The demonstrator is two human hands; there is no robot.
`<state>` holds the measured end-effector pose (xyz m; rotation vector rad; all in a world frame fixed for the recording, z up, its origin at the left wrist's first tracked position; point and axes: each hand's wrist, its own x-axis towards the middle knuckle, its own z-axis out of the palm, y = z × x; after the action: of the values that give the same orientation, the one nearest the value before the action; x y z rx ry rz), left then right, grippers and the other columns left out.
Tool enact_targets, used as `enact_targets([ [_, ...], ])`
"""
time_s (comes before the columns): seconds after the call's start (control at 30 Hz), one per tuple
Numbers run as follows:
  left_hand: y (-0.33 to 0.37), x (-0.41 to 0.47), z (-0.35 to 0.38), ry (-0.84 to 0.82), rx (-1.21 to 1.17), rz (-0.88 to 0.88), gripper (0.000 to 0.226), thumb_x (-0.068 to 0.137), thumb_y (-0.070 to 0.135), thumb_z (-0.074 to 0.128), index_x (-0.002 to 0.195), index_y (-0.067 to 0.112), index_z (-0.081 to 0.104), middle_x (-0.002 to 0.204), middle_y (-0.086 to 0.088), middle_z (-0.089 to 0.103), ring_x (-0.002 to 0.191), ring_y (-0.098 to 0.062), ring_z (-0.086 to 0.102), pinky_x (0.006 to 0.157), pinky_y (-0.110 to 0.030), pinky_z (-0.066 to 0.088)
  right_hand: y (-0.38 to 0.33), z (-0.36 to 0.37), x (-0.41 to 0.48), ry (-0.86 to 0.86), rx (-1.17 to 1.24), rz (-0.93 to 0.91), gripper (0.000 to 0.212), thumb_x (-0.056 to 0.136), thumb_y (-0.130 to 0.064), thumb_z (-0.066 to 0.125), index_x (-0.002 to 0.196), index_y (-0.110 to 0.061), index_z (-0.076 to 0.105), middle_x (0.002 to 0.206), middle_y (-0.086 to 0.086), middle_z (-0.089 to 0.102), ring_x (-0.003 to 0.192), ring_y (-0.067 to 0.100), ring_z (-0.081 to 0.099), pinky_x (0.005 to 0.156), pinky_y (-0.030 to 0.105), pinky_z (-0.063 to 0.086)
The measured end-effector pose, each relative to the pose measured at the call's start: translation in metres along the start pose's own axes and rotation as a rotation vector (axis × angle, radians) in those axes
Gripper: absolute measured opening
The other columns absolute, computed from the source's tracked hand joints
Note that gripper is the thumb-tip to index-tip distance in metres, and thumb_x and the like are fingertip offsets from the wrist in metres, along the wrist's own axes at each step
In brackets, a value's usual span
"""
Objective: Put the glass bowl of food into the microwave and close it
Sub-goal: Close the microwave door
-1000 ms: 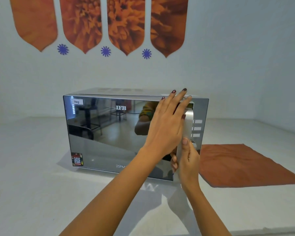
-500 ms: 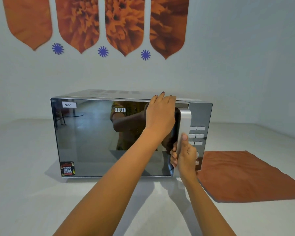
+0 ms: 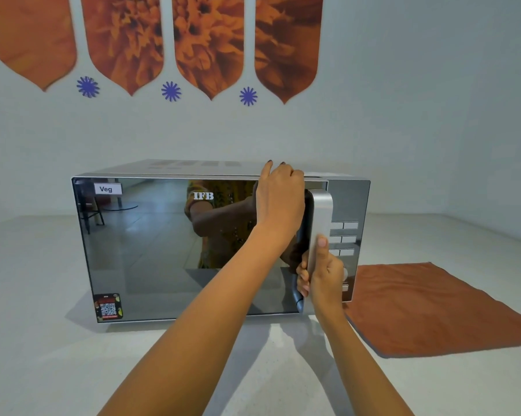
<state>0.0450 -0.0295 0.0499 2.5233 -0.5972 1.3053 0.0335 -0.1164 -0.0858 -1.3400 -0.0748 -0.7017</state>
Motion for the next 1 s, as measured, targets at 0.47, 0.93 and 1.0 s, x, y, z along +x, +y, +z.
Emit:
enact_targets([
  [0.47,0.0000,0.0030,0.0010,-0.011,-0.037,-0.019,0.033,0.098,0.014,0.046,0.129,0.011,0.058,0.129,-0.009,0.063,0.118,-0.018,0.058,0.123,-0.033,0.016,-0.0033,0.0025,0.0012,-0.018,0.008,0.008,0.058,0.073,-0.068,0.043,0.060,-0.012,0.052,0.040,-0.006,0.052,0.033,0.006,0.049,0.035,0.017,0.043],
  [0.93,0.0000,0.0053,0.0045,0.006,-0.051,-0.039,0.035,0.099,0.016,0.044,0.131,0.011,0.055,0.133,-0.008,0.060,0.123,-0.020,0.053,0.117,-0.031,0.023,-0.0047,0.0046,0.0019,0.009,-0.001,0.008,0.053,0.076,-0.062,0.042,0.059,-0.013,0.051,0.043,-0.004,0.050,0.034,0.007,0.049,0.038,0.016,0.043],
  [1.0,0.0002,0.0048,0.0059,0.019,-0.059,-0.044,0.034,0.099,0.015,0.043,0.130,0.011,0.056,0.131,-0.008,0.061,0.121,-0.020,0.054,0.114,-0.029,0.025,-0.0048,0.0044,0.0017,0.005,0.005,0.005,0.053,0.076,-0.061,0.042,0.059,-0.012,0.051,0.041,-0.006,0.050,0.034,0.007,0.049,0.037,0.016,0.043],
])
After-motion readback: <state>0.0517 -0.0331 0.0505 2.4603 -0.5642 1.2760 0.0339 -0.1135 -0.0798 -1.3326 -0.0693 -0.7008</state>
